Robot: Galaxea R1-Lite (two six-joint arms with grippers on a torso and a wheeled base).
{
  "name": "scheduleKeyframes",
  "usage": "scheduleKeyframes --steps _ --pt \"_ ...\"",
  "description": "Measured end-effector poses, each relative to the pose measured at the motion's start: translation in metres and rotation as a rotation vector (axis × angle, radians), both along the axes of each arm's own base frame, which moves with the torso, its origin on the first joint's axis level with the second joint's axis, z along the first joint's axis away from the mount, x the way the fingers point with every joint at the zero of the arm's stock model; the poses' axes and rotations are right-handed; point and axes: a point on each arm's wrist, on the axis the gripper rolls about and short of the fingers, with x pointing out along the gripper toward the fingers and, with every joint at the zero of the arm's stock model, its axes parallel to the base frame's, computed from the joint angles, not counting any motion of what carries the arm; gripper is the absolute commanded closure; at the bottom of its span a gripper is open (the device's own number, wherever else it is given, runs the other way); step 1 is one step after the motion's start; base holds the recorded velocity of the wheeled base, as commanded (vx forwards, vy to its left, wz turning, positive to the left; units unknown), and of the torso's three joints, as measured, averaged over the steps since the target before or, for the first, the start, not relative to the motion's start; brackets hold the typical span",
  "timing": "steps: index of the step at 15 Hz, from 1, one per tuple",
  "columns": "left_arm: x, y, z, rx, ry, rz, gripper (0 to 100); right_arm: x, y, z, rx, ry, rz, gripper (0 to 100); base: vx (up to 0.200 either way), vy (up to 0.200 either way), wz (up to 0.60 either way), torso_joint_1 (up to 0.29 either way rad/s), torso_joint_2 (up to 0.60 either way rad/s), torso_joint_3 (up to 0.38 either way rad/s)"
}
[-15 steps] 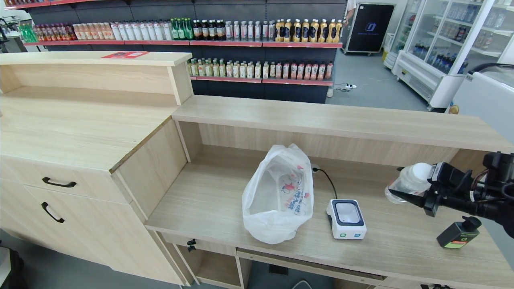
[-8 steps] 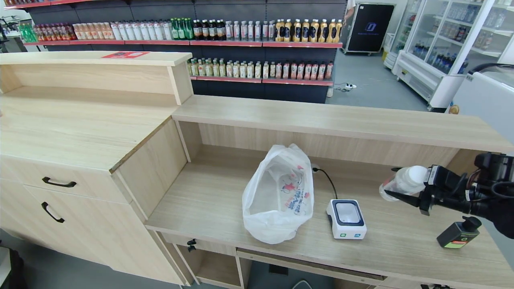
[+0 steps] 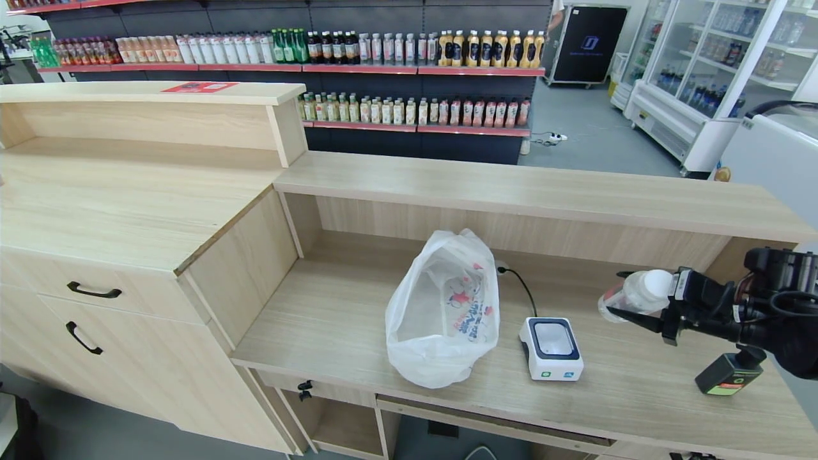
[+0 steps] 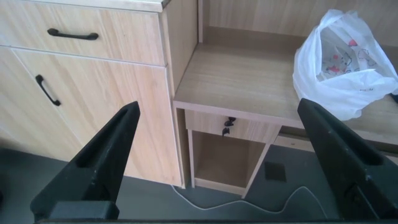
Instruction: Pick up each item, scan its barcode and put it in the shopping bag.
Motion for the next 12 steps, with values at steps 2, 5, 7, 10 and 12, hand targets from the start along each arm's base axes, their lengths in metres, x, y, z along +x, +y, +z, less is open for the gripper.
scheduleKeyframes --steps 2,5,7,10,12 --pt "0.000 0.000 0.000 0.000 0.000 0.000 0 0.001 0.000 -0.003 0.003 0.007 0.004 100 0.000 0.000 0.00 0.000 0.00 0.000" --pt "0.000 0.000 0.000 0.000 0.000 0.001 0 0.002 0.001 -0.007 0.010 0.019 0.016 100 0.000 0.000 0.00 0.000 0.00 0.000" --pt "0.000 0.000 0.000 0.000 0.000 0.001 0 0.003 0.001 -0.009 0.013 0.023 0.021 100 0.000 0.000 0.00 0.000 0.00 0.000" --pt "0.000 0.000 0.000 0.000 0.000 0.000 0 0.003 0.001 -0.010 0.016 0.031 0.021 100 0.000 0.000 0.00 0.000 0.00 0.000" --pt "0.000 0.000 0.000 0.000 0.000 0.000 0 0.003 0.001 -0.012 0.018 0.037 0.022 100 0.000 0.000 0.00 0.000 0.00 0.000"
